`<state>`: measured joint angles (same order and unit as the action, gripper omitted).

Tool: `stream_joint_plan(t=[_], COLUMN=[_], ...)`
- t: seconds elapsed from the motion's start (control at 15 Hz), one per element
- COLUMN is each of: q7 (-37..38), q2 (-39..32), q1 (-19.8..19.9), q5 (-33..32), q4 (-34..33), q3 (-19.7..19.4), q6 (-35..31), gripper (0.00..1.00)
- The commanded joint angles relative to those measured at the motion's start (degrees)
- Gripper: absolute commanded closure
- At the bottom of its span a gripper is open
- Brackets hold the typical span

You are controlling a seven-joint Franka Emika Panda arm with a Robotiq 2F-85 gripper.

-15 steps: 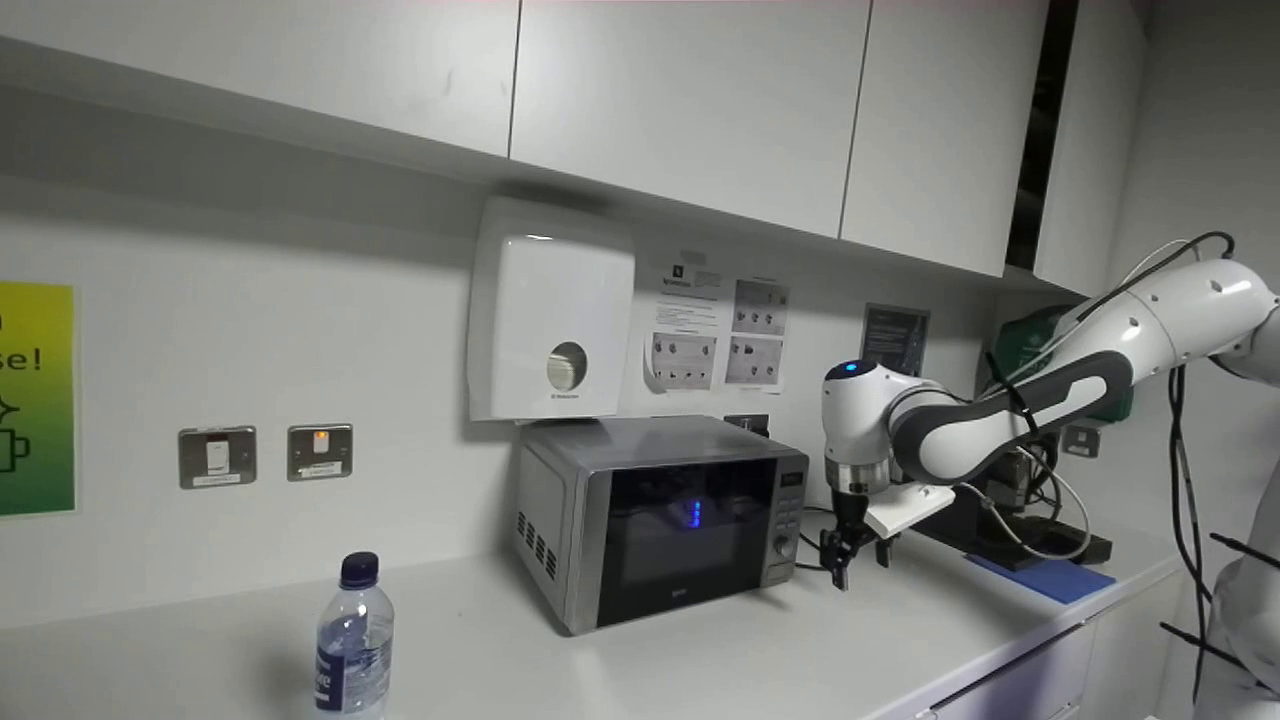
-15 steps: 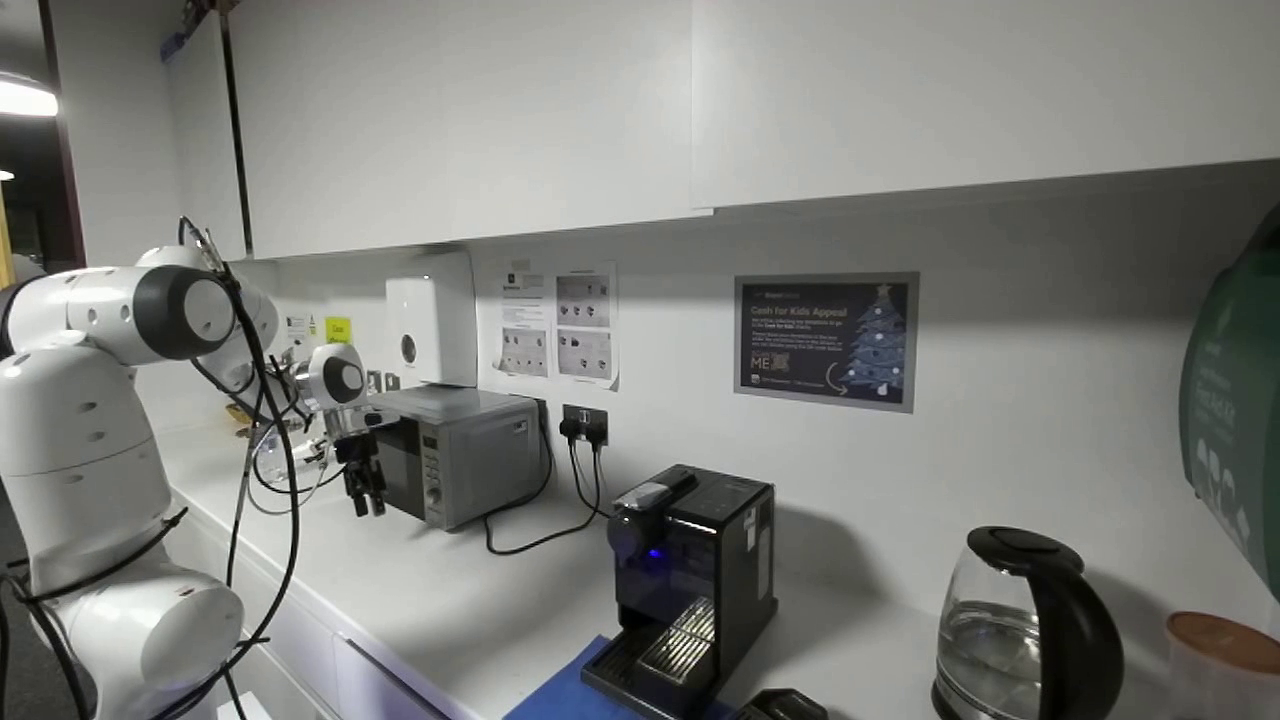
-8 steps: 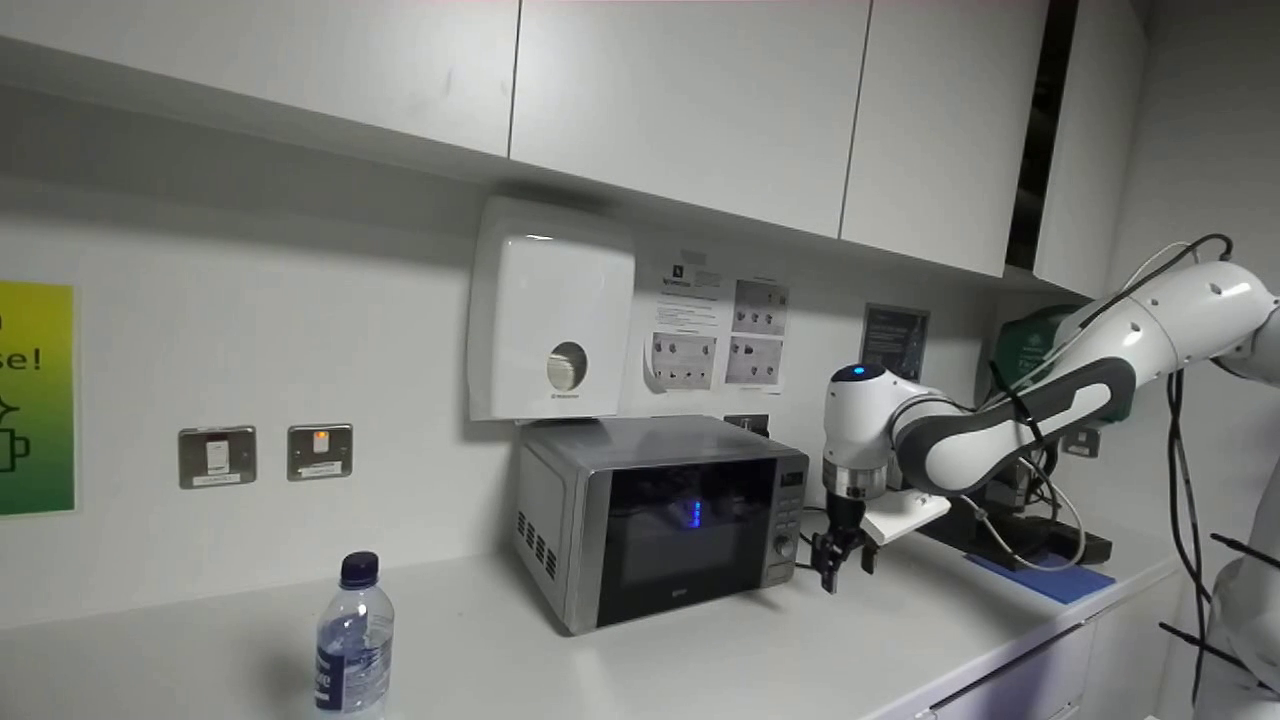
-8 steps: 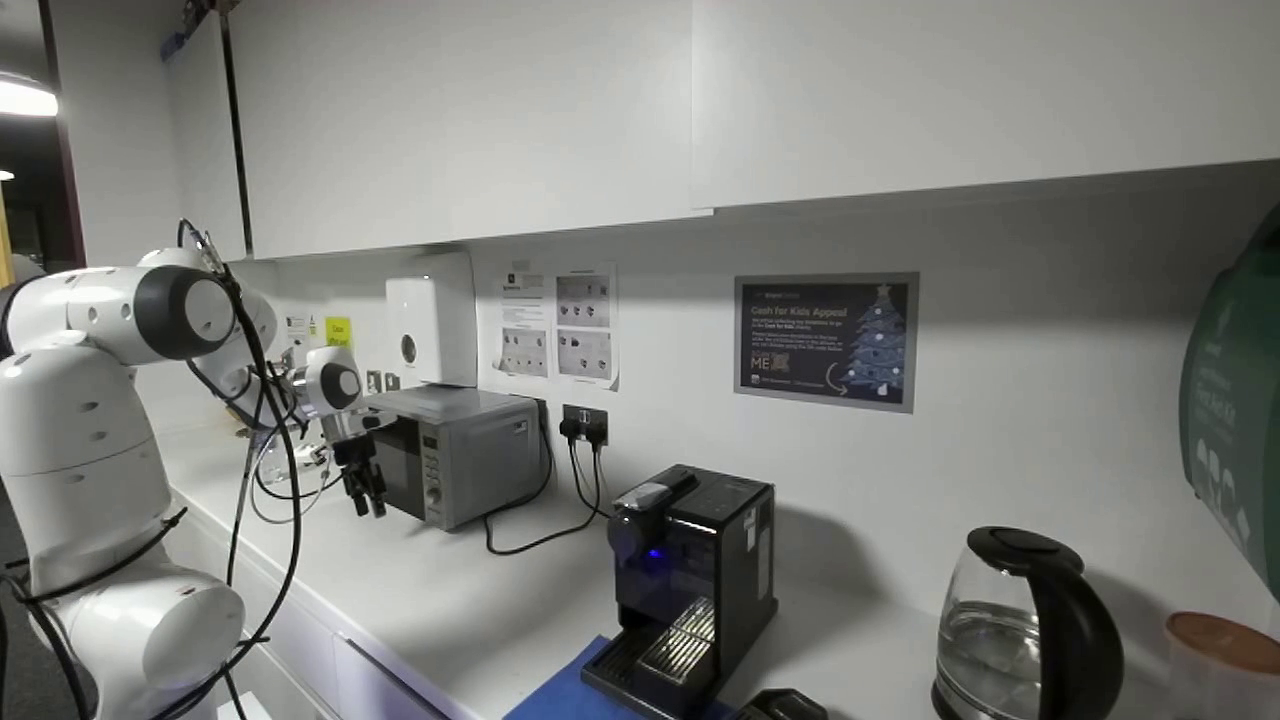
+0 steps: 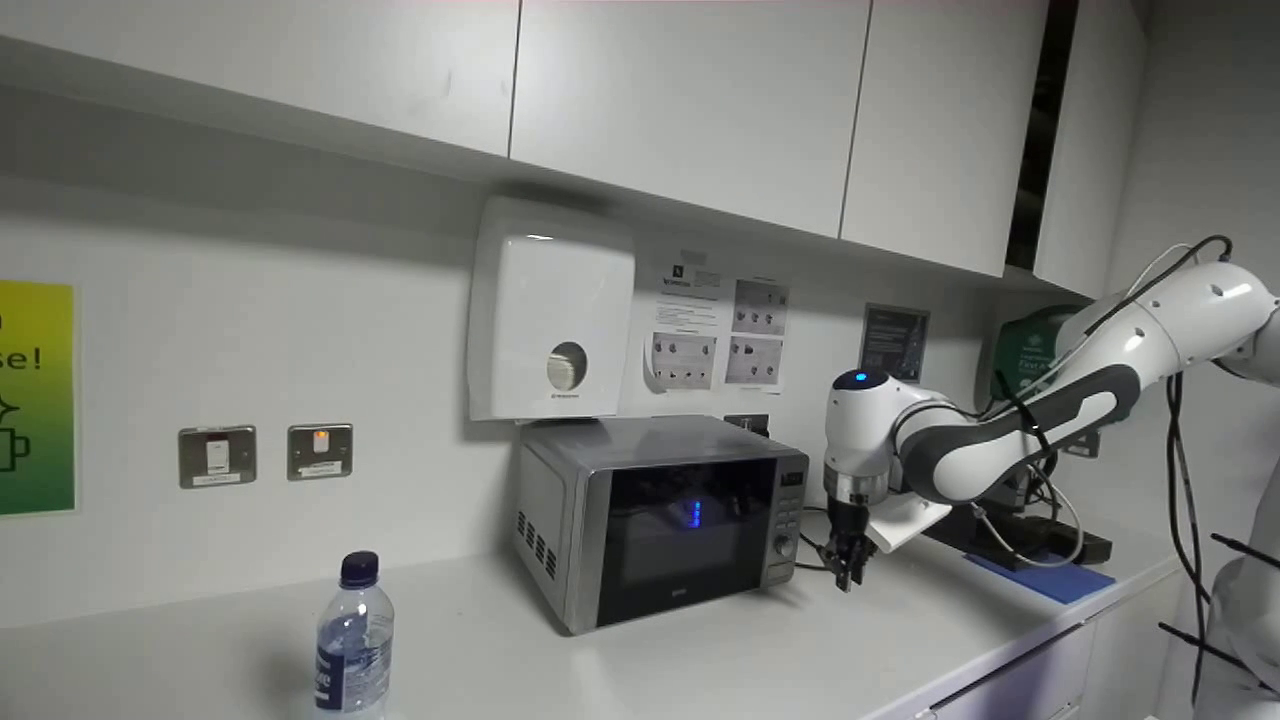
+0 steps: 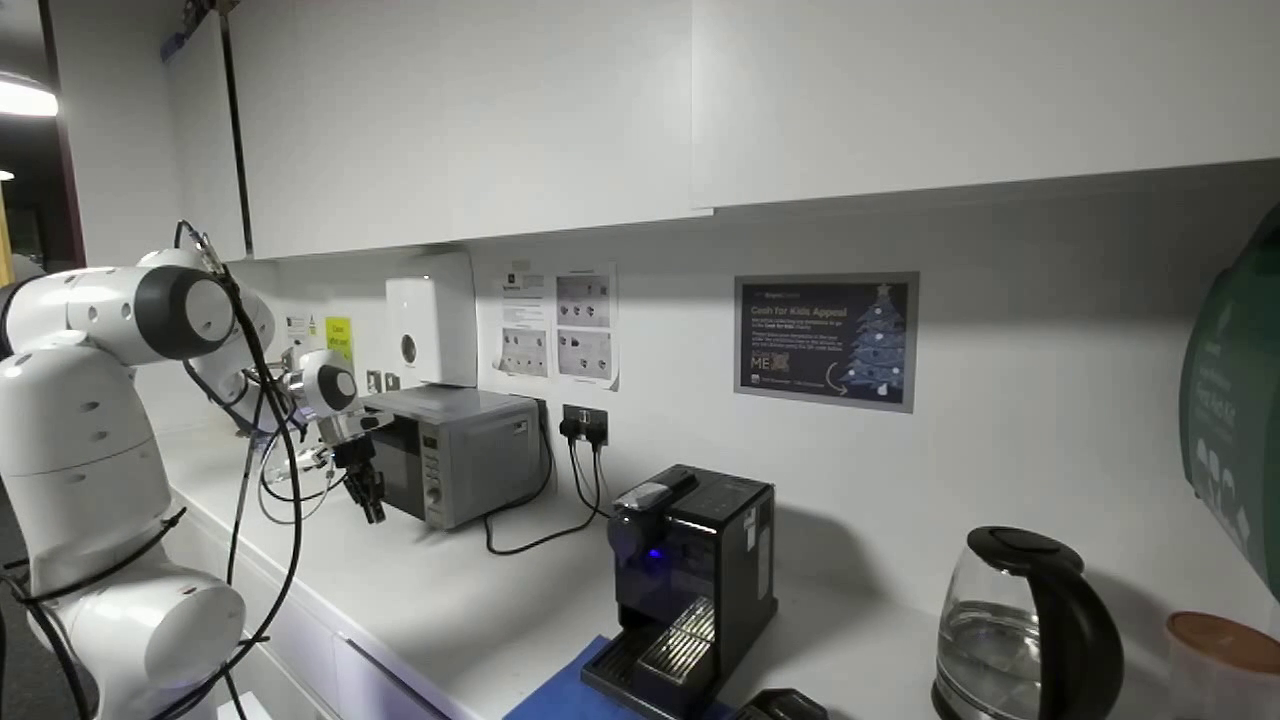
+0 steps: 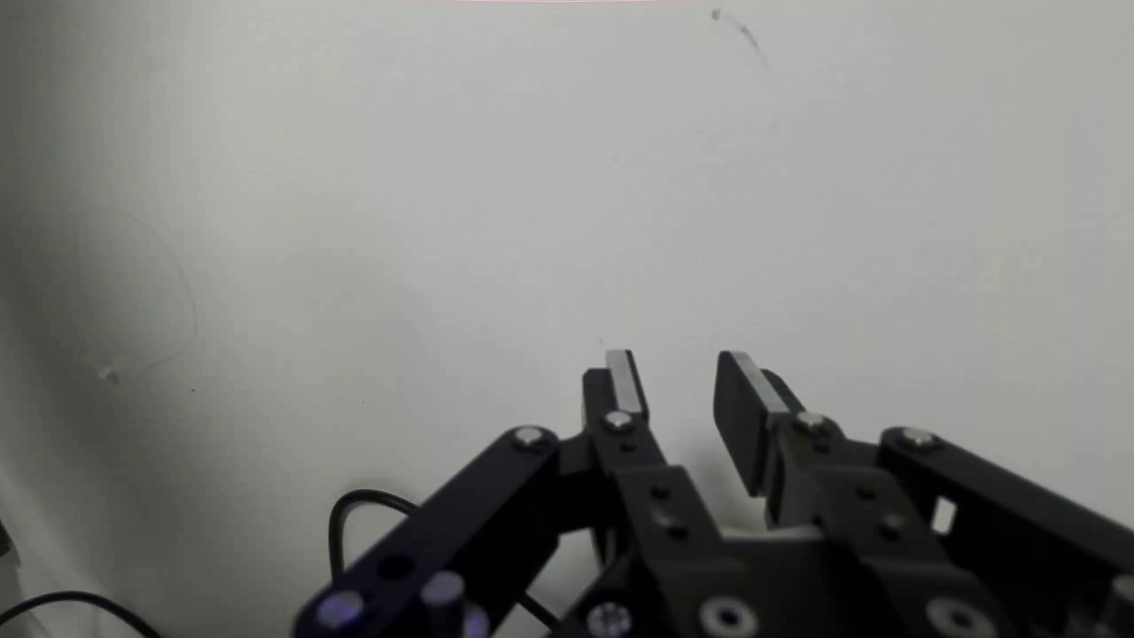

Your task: Open the microwave door.

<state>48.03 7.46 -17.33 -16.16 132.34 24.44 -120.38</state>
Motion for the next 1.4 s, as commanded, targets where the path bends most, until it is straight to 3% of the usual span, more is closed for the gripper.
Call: stream_joint_plan(t=[0.0, 0.2, 0.93, 1.33], q7=[0.82, -1.67, -0.25, 8.48], q2=[0.59, -0.28, -0.74, -1.74], q1=[-0.49, -0.47, -0.52, -0.6], q5=[-2.27, 0.97, -0.22, -10.34], q4=[1.04, 0.06, -0.03, -0.02], q3=[-0.05, -0.81, -0.56, 0.83], q6=[-1.73, 0.04, 0.11, 0.09], gripper=[1.0, 1.0, 1.0, 1.0])
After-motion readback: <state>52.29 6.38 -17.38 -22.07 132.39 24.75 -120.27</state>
